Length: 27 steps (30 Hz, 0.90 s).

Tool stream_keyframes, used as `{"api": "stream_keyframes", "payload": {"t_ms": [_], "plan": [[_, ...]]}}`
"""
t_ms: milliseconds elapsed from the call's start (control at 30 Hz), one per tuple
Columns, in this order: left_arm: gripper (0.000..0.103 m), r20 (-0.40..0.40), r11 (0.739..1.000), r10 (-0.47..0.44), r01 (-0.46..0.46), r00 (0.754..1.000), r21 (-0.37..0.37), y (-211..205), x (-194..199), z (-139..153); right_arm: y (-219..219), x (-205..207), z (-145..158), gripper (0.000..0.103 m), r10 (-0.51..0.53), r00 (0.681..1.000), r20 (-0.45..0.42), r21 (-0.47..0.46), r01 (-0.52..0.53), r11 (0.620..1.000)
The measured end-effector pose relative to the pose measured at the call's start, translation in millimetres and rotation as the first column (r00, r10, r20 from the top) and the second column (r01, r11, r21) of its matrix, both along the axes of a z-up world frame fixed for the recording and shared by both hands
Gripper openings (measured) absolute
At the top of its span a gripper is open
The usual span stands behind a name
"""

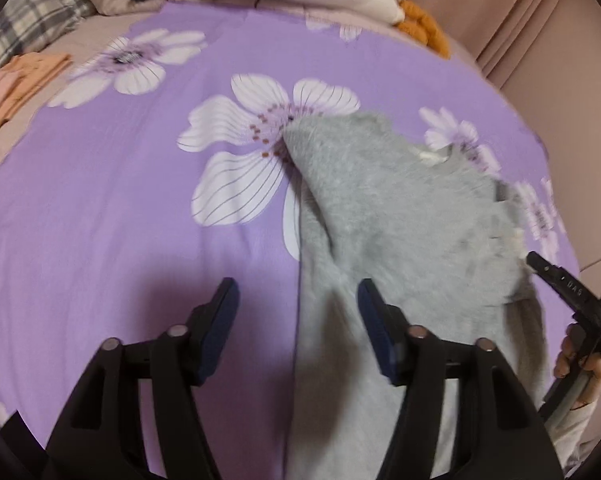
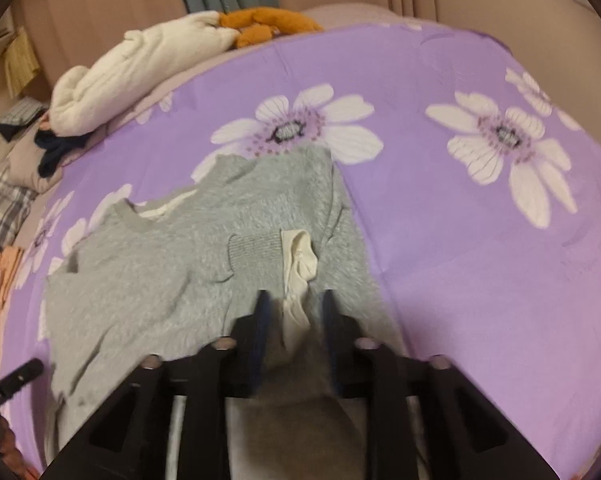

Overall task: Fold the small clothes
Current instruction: 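Lower the folded side onto the shirt and open the right gripper, then move the right gripper to the grey ribbed hem of the shirt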

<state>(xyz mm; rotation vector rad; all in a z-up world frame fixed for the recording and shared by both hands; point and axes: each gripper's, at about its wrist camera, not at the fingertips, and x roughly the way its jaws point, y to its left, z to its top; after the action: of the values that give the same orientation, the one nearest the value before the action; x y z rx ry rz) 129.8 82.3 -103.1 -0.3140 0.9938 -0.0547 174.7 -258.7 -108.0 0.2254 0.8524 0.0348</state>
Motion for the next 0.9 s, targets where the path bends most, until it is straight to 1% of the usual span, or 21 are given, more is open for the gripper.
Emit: {"api": "stream_keyframes", "payload": {"t_ms": [33,67,100,167,267,333,433,533,600,667,733,833,900], "plan": [[0.074,0.018,1.000,0.015,-0.015,1.000,-0.010,1,-11,7,-3,-8,6,0.052,0.014,1.000,0.024,0.010,-0.015,1.000],[0.078,0.038,0.999,0.029,-0.028,0.999,-0.019,2,-21,15,-6,-15,12,0.058,0.026,0.999,0.046,0.021,-0.027,0.999],[0.084,0.066,0.999,0.047,-0.045,0.997,-0.030,2,-35,24,-8,-25,19,0.060,0.041,0.997,0.069,0.029,-0.043,0.999],[0.088,0.100,0.998,0.055,-0.052,0.993,-0.037,-1,-56,35,-12,-43,32,0.072,0.072,0.992,0.105,0.034,-0.076,0.997],[0.089,0.121,0.997,0.062,-0.054,0.991,-0.062,-9,-82,43,-17,-66,45,0.079,0.107,0.983,0.150,0.031,-0.113,0.993],[0.090,0.120,0.996,0.060,-0.052,0.991,-0.072,-16,-97,42,-21,-82,51,0.081,0.130,0.977,0.169,0.024,-0.136,0.990],[0.090,0.104,0.998,0.048,-0.043,0.993,-0.047,-29,-114,33,-27,-102,51,0.081,0.156,0.973,0.172,0.015,-0.161,0.987],[0.090,0.094,0.999,0.031,-0.029,0.995,-0.021,-38,-128,25,-31,-120,43,0.081,0.167,0.974,0.154,-0.008,-0.168,0.986],[0.090,0.080,0.999,-0.005,0.008,0.997,-0.045,-41,-134,17,-33,-129,35,0.081,0.166,0.977,0.133,-0.030,-0.163,0.986],[0.090,0.069,0.997,-0.020,0.025,0.997,-0.076,-41,-138,10,-35,-137,28,0.081,0.175,0.978,0.117,-0.034,-0.173,0.984],[0.090,0.061,0.996,-0.007,0.013,0.998,-0.087,-41,-141,4,-36,-142,19,0.082,0.192,0.977,0.088,-0.037,-0.190,0.981],[0.090,0.033,0.995,0.003,0.000,0.999,-0.098,-45,-144,-7,-40,-146,8,0.082,0.182,0.982,0.049,-0.054,-0.179,0.982],[0.090,0.014,0.995,-0.002,0.004,1.000,-0.102,-48,-146,-14,-45,-149,1,0.083,0.173,0.984,0.031,-0.038,-0.172,0.984]]}}
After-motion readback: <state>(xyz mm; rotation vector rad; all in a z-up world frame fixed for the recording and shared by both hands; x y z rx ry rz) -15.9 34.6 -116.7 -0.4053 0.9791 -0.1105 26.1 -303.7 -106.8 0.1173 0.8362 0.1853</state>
